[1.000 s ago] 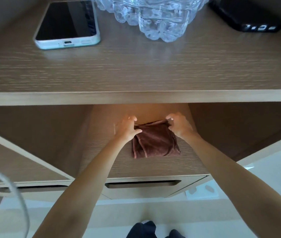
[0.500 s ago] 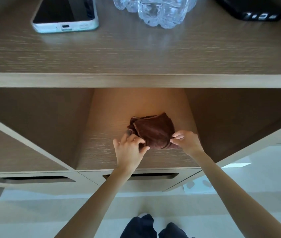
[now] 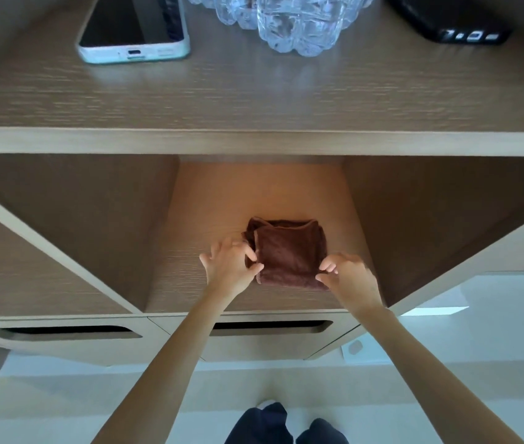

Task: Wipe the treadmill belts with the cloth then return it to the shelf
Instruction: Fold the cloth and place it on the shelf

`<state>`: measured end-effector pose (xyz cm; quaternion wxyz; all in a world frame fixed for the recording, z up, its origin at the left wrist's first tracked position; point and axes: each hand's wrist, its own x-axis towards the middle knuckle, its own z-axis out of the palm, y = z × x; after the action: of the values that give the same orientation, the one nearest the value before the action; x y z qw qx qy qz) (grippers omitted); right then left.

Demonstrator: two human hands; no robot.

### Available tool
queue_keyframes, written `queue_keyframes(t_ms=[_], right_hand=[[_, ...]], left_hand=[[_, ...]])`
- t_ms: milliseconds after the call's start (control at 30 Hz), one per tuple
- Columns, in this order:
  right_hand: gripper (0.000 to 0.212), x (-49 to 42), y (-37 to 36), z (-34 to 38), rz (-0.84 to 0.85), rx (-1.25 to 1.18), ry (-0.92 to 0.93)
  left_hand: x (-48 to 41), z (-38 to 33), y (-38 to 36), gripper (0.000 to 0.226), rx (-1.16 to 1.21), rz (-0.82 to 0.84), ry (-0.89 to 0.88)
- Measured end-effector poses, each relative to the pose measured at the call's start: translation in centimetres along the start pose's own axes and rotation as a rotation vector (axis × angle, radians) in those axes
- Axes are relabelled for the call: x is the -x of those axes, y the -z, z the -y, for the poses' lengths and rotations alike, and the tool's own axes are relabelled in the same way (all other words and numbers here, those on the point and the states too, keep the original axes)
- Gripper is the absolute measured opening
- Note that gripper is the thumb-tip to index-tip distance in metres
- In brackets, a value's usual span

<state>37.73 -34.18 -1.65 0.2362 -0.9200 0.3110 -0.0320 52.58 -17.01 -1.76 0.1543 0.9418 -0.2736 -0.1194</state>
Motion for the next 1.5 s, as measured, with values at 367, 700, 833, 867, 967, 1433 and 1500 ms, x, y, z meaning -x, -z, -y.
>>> queue_keyframes(t_ms=[367,700,833,867,967,1433,1500], right_hand=[[0.025,-7.9,0.6,2.2,0.010,0.103,0.160],[0.025,-11.1,-0.1,2.2,-0.033,0.269,-0.064],[0.028,-8.1,-0.1,2.5,-0.171,0.064,0.203],[0.027,-7.0,-0.2,2.3,-0.190,0.032,0.297],[0.044,-4.6,-1.4,0.9,0.014,0.157,0.398],[0.088,-6.8,-0.9,-0.3,0.326,0.329,0.388],[0.092,-7.2,-1.1,-0.2,0.435,0.325,0.356]], left_hand=[[-7.9,-1.2,1.5,0.021,0.023,0.057,-0.094],[-9.8,-2.1,0.4,0.038,-0.112,-0.131,0.002],[-7.6,-1.8,0.9,0.023,-0.042,-0.359,-0.361],[-6.4,-1.7,0.3,0.019,0.000,-0.379,-0.484],[-4.1,-1.3,-2.3,0.035,-0.007,-0.220,-0.667],[-6.9,0.9,-1.4,0.083,-0.123,-0.041,-0.619],[-6.6,0.6,-2.7,0.102,-0.214,0.170,-0.609]])
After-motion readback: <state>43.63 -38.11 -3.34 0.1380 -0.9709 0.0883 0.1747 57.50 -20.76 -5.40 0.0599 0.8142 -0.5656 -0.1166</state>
